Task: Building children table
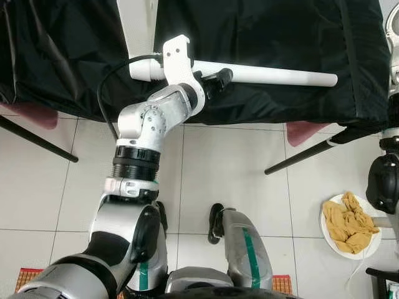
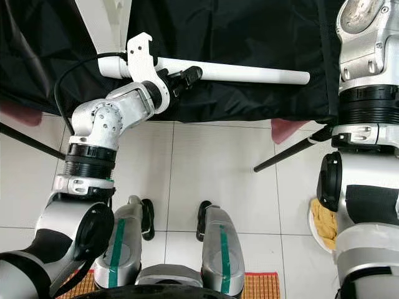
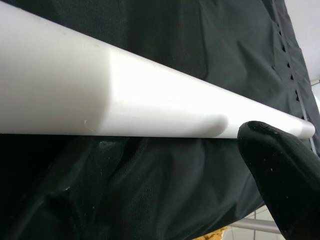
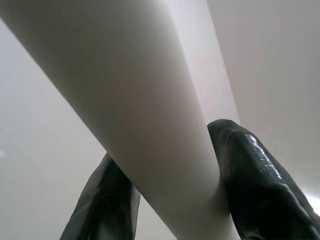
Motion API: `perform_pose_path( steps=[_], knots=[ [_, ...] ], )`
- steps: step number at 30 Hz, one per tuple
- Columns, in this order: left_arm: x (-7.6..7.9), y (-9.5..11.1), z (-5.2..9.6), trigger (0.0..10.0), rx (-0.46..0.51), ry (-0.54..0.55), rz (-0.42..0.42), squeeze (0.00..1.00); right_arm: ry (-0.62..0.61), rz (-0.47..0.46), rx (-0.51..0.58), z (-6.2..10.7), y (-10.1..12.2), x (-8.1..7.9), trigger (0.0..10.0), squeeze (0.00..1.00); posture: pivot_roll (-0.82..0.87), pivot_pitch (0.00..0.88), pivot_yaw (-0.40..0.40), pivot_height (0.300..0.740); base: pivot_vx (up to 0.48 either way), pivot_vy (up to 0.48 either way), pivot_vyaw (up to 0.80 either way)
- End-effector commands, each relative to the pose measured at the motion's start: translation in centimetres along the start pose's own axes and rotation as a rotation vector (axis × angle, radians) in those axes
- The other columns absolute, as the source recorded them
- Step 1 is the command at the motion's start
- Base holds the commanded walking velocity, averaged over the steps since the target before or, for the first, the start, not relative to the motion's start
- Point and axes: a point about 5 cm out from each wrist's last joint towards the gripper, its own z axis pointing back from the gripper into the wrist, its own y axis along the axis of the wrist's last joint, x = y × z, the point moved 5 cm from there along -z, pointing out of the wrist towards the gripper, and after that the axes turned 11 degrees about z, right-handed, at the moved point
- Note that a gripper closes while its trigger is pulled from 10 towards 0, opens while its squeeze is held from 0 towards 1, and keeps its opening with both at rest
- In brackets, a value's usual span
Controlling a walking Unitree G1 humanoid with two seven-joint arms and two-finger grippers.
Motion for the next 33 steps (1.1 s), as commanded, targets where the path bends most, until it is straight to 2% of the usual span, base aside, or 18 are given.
perform_pose_path(
  steps=[1,11,12,17,18,19,21,22,28,29,32,33],
  knots=[
    [-5.5,1.0,-0.1,10.0,0.057,0.218,-0.003,0.0,-0.19,-0.212,-0.06,-1.9,0.4,4.5,0.0,0.0,0.06,0.164,0.023,0.74,0.0,0.0,0.0],
    [-5.3,2.4,-1.0,10.0,0.093,0.219,-0.044,0.0,-0.148,-0.211,-0.107,-1.4,-0.9,5.5,0.0,0.0,0.04,0.163,0.031,0.74,0.0,0.0,0.0],
    [-5.1,3.2,-1.1,10.0,0.117,0.214,-0.055,0.0,-0.134,-0.203,-0.151,-1.3,-2.2,5.7,0.0,0.0,0.03,0.163,0.035,0.74,0.0,0.0,0.0],
    [-5.4,4.1,-0.9,10.0,0.148,0.232,-0.077,0.0,-0.104,-0.182,-0.237,-1.0,-4.4,5.4,0.0,0.0,0.04,0.164,0.037,0.74,0.0,0.0,0.0],
    [-6.1,4.8,-0.5,10.0,0.175,0.266,-0.1,0.0,-0.07,-0.183,-0.299,-0.7,-5.8,4.7,0.0,0.0,0.04,0.165,0.036,0.74,0.0,0.0,0.0],
    [-6.5,5.1,-0.3,10.0,0.186,0.284,-0.116,0.0,-0.048,-0.178,-0.316,-0.6,-6.2,4.4,0.0,0.0,0.04,0.165,0.035,0.74,0.0,0.0,0.0],
    [-6.7,5.2,-0.2,10.0,0.193,0.295,-0.127,0.0,-0.035,-0.175,-0.325,-0.5,-6.4,4.3,0.0,0.0,0.05,0.166,0.035,0.74,0.0,0.0,0.0],
    [-7.5,6.0,0.5,10.0,0.233,0.344,-0.145,0.0,-0.014,-0.174,-0.342,-0.5,-6.8,4.0,0.0,0.0,0.05,0.167,0.033,0.74,0.0,0.0,0.0],
    [-8.6,7.3,1.5,10.0,0.306,0.407,-0.149,0.0,0.009,-0.189,-0.342,-0.5,-6.7,3.5,0.0,0.0,0.07,0.164,0.022,0.74,0.0,0.0,0.0],
    [-9.0,7.7,1.8,10.0,0.324,0.433,-0.148,1.0,0.017,-0.195,-0.338,-0.5,-6.6,3.3,0.0,0.0,0.07,0.163,0.02,0.74,0.0,0.0,0.0],
    [-9.4,8.1,2.0,10.0,0.343,0.461,-0.147,1.0,0.026,-0.204,-0.336,-0.4,-6.4,3.2,0.0,0.0,0.07,0.163,0.02,0.74,0.0,0.0,0.0],
    [-9.7,8.7,2.4,10.0,0.376,0.479,-0.13,0.0,0.029,-0.206,-0.335,-0.4,-6.3,3.1,0.0,0.0,0.07,0.159,0.02,0.74,0.0,0.0,0.0]
  ],
)
